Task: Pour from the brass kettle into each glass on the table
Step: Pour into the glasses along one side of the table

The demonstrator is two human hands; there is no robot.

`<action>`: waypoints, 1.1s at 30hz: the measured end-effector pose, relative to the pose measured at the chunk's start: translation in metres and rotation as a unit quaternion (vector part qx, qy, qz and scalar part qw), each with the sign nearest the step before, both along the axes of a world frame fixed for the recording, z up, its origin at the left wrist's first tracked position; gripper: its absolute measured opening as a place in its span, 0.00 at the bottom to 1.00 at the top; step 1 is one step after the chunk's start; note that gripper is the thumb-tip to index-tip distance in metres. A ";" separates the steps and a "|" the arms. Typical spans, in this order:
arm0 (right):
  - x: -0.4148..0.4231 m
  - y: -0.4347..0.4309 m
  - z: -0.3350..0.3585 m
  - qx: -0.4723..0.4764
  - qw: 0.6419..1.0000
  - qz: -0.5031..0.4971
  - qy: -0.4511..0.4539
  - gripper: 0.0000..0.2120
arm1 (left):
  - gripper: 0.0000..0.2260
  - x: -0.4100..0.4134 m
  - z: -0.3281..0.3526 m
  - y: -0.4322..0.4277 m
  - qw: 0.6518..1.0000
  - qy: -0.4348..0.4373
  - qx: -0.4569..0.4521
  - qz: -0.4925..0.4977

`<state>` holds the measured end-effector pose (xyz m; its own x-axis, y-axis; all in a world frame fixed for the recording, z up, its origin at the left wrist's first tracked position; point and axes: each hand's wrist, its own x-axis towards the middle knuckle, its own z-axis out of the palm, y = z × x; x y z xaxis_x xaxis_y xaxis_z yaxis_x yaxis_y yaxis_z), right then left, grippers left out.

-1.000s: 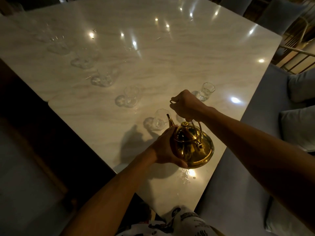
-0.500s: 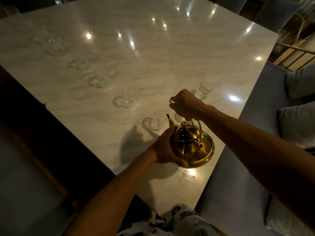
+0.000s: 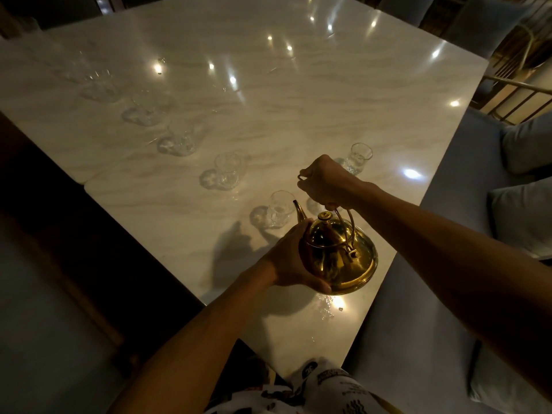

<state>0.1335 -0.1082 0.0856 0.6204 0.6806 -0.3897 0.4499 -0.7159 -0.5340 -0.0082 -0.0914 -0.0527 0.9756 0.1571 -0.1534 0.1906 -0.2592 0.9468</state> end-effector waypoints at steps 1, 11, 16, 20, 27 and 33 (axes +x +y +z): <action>0.000 0.000 0.000 0.001 1.000 0.001 0.002 0.13 | 0.51 0.000 0.000 0.000 1.000 -0.002 0.002 0.000; -0.005 -0.001 0.004 -0.007 1.000 -0.003 0.005 0.13 | 0.51 -0.003 0.002 -0.001 1.000 -0.003 -0.001 -0.005; -0.006 0.000 0.005 -0.010 1.000 -0.002 0.000 0.13 | 0.52 -0.005 0.004 -0.002 1.000 0.002 -0.004 -0.004; -0.008 -0.002 0.006 -0.010 1.000 -0.009 0.005 0.12 | 0.52 -0.005 0.003 -0.004 1.000 0.004 -0.007 -0.003; -0.009 -0.002 0.006 -0.020 1.000 -0.005 -0.012 0.13 | 0.52 -0.005 0.003 -0.004 1.000 0.003 -0.001 -0.008; -0.006 -0.007 0.006 -0.014 1.000 -0.013 -0.007 0.14 | 0.51 -0.004 0.004 -0.005 1.000 -0.001 0.004 -0.016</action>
<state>0.1278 -0.1148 0.0914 0.6434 0.6533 -0.3990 0.4381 -0.7417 -0.5079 -0.0118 -0.0964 -0.0488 0.9805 0.1272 -0.1495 0.1795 -0.2725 0.9453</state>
